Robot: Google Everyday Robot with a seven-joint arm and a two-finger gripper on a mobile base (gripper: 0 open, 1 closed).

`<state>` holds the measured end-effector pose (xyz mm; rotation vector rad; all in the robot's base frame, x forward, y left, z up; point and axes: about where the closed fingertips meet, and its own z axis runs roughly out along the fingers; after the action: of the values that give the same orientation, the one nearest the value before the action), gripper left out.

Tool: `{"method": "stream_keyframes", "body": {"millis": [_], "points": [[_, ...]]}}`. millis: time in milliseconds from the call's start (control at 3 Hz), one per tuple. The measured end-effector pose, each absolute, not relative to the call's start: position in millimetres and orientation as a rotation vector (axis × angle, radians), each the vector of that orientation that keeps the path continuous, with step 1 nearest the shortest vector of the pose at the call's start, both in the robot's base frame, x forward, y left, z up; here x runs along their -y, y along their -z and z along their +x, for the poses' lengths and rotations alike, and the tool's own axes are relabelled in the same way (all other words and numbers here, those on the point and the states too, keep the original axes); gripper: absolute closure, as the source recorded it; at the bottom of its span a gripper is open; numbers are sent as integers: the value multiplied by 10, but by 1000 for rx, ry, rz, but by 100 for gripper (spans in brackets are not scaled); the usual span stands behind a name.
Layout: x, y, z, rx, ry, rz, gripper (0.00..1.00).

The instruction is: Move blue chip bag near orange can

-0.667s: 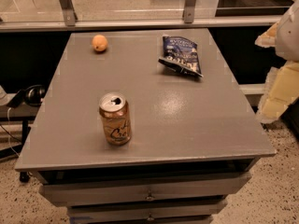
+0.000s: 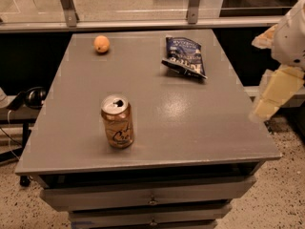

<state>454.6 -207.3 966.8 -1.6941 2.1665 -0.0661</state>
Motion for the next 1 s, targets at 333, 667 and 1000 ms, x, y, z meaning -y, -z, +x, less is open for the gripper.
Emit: {"method": "stream_keyframes", "body": {"millis": [333,667,1000], "points": [[1662,-9296,5039,-2017,-102,-1637,0],[1290,-9056,5545,-1879,-220,-1556,0],[954,-8864,6090,-1750,-281,-1458,0]]}}
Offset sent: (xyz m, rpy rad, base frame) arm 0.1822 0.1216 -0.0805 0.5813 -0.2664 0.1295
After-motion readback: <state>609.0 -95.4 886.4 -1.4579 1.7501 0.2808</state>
